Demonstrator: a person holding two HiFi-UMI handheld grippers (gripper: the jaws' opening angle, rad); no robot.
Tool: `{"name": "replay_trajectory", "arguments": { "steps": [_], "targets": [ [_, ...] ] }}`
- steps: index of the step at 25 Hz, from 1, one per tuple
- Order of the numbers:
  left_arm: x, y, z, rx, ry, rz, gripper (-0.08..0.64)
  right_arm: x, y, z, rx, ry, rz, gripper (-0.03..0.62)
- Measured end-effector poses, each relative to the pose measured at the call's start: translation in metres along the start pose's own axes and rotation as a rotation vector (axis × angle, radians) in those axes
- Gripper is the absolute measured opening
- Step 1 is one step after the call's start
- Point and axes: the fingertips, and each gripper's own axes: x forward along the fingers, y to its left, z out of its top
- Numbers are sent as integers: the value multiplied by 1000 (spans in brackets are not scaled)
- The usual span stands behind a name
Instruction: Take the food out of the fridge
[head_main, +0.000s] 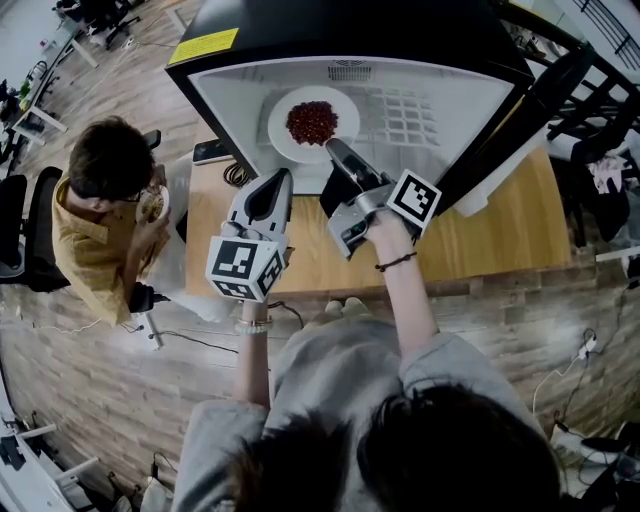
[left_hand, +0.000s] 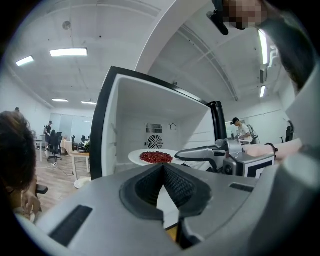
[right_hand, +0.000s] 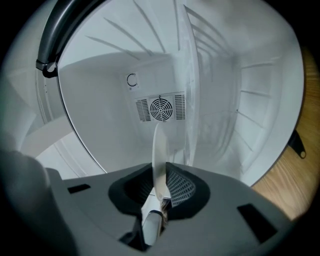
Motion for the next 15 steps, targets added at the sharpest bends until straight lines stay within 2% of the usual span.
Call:
{"name": "replay_trajectory", "arguments": {
  "steps": [15],
  "targets": [
    [-27, -38, 7, 21, -7, -67, 8, -40, 16, -15, -3, 52, 42, 64]
  ]
}}
